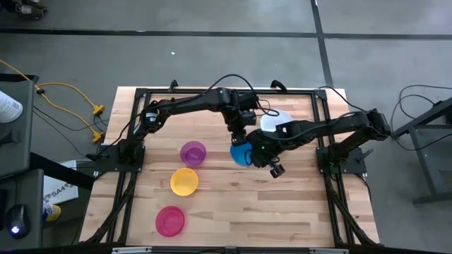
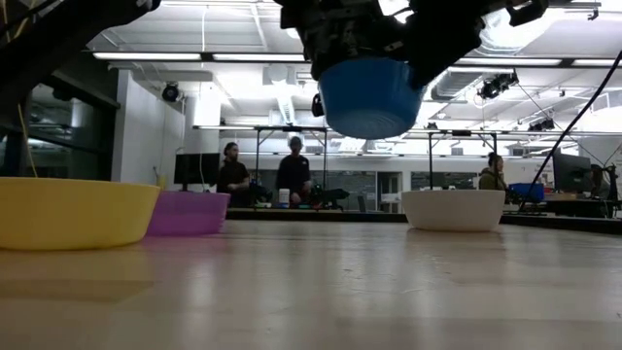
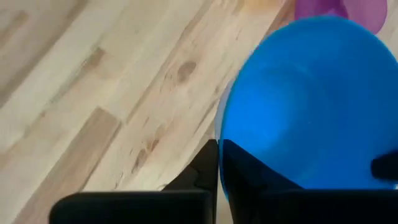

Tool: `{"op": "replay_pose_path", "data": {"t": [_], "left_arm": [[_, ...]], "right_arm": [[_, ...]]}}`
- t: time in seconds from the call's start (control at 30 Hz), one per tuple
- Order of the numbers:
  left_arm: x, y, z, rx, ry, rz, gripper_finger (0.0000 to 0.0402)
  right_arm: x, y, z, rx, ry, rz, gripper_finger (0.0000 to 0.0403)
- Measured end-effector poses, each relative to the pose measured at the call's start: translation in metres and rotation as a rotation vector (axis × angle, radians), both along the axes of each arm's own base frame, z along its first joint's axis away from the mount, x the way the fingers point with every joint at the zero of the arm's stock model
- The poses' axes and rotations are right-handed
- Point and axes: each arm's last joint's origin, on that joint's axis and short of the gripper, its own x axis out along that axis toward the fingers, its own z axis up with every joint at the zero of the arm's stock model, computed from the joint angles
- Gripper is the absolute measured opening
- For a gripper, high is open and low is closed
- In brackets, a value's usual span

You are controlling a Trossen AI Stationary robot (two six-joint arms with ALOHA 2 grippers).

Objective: Nest bowls inside each other
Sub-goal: Stack the blue bowl on the white bowl

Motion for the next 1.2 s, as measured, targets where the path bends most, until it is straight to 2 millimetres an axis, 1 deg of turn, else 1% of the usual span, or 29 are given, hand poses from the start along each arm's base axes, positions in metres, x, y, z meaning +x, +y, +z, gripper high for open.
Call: {"op": "replay_pose_path", "data": {"t": [0.13,0.4,0.57,0.7,0.77,0.87,1.0,1.2], "left_arm": [[0.000,0.000,0.000,0.020,-0.009,-0.018,0.0047],[0.003,0.001,0.002,0.050,-0.055,-0.057,0.0072],[0.003,0.001,0.015,0.074,-0.101,-0.082,0.0076],[-0.001,0.000,0.033,0.104,-0.137,-0.093,0.0076],[-0.004,0.001,0.035,0.130,-0.122,-0.084,0.0077],[-0.010,0.001,0.035,0.182,-0.061,-0.062,0.0077],[-0.015,0.004,0.034,0.274,0.008,-0.013,0.0077],[-0.017,0.007,0.033,0.278,0.037,-0.005,0.0077]], "right_arm": [[-0.001,0.000,0.000,0.002,0.005,0.000,0.0005],[-0.002,0.000,-0.001,0.020,0.021,0.007,0.0004],[-0.004,0.000,-0.002,0.026,0.042,0.001,0.0004],[-0.004,0.001,-0.002,0.029,0.047,-0.004,0.0004],[-0.005,0.002,-0.002,0.028,0.062,-0.015,0.0004],[-0.008,0.001,-0.004,0.023,0.093,-0.043,0.0004],[-0.010,-0.001,-0.005,-0.037,0.112,-0.113,0.0004],[-0.019,-0.009,0.000,-0.048,0.140,-0.228,0.0004]]}}
